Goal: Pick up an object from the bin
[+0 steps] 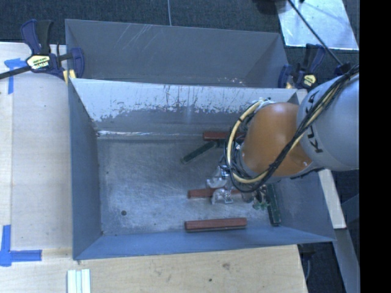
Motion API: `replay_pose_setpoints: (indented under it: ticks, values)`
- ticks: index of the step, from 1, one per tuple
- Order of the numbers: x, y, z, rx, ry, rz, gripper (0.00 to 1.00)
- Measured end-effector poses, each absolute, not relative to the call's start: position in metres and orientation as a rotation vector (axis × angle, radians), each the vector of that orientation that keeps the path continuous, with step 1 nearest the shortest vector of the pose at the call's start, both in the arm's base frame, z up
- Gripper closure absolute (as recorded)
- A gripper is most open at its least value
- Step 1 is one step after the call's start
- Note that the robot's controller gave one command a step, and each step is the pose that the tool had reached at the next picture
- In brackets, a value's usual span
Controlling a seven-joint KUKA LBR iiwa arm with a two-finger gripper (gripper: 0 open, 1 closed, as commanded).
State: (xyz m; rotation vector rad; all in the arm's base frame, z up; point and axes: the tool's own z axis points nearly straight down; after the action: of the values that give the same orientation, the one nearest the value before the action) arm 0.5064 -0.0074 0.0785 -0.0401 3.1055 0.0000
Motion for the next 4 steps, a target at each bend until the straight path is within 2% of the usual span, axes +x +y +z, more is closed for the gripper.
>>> replay_pose_setpoints:
  ticks: [2,4]
  values:
    - [0.504,-0.007,0.082,-0.042,3.119,0.000,1.00]
    - [0.500,-0.007,0.122,-0.043,3.145,0.000,1.00]
